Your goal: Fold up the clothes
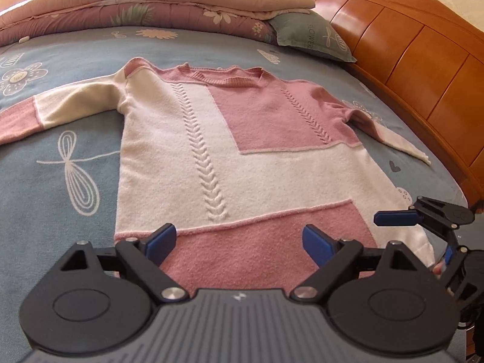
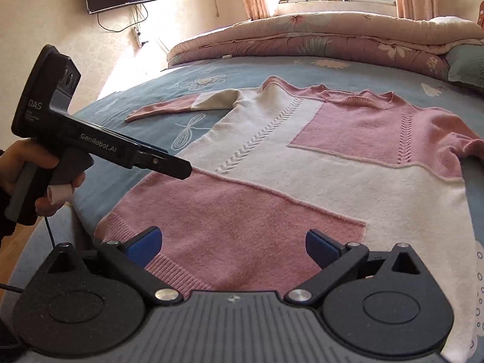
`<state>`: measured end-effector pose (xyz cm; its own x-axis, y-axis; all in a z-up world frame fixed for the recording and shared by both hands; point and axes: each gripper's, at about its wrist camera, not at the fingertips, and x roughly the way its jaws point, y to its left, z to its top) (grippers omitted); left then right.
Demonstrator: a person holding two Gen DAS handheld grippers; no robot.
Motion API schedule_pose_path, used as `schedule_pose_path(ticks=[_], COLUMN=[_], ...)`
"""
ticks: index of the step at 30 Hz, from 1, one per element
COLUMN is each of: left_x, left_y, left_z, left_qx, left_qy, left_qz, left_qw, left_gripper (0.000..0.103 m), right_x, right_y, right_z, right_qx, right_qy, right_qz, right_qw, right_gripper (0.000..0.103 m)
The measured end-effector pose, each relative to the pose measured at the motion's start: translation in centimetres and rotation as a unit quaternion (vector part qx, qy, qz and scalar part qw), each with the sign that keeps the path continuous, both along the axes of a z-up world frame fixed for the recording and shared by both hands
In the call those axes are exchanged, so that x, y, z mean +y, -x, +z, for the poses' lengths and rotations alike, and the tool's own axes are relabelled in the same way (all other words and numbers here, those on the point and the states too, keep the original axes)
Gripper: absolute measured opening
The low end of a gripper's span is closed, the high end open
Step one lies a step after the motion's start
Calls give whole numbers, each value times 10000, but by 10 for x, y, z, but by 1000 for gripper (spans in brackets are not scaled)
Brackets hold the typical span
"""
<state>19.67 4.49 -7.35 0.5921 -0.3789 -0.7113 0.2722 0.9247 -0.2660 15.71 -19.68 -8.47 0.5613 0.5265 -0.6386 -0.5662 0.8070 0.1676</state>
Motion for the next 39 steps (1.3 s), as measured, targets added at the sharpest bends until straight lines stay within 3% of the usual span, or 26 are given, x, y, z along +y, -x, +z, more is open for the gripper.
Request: schedule_pose_path(ticks=[4, 6, 10, 13, 16, 21, 24, 27, 30, 34, 36, 39], left_x=[-9, -2, 17, 16, 11, 5, 6, 16, 23, 22, 17, 7], left_y=[-18, -4, 32, 38, 26, -6, -35, -51, -50, -69, -92, -144], left_z=[-24, -33, -35, -31, -21, -5, -10, -29, -30, -6, 7, 4], left_qx=[330, 164, 19, 77, 350, 42, 174, 657, 605, 383, 192, 235], left_qy=[-145, -185, 55, -233, -330, -137, 109, 472, 762, 762, 782, 931], left_qz=[112, 135, 265, 83, 106, 62, 214, 585, 643, 526, 407, 270], left_qw=[9993, 9996, 9996, 9997, 9988, 9999, 9996, 9950, 9932, 9950, 9959, 9950], left_gripper=[90, 91, 91, 91, 92, 92, 92, 92, 94, 94, 94, 94], right_x=[-7, -12, -35, -38, -33, -35, -48, -63, -79, -91, -91, -94], right_y=[-20, -25, 9, 20, 17, 0, -28, -73, -126, -186, -205, -227], right_z=[-24, -37, -47, -50, -48, -25, -4, 9, 9, 3, -2, -14], right_qx=[131, 197, -217, -389, -366, -123, -385, -484, -309, -57, 3, 268], right_qy=[572, 887, 791, 739, 836, 769, 474, 331, 4, -309, -311, -320], right_qz=[-354, -517, -642, -761, -811, -847, -1019, -1357, -1507, -1613, -1622, -1701], right_qw=[9976, 9945, 9946, 9936, 9925, 9934, 9929, 9890, 9881, 9864, 9863, 9845], right_gripper=[103, 103, 103, 103, 103, 103, 103, 103, 103, 103, 103, 103])
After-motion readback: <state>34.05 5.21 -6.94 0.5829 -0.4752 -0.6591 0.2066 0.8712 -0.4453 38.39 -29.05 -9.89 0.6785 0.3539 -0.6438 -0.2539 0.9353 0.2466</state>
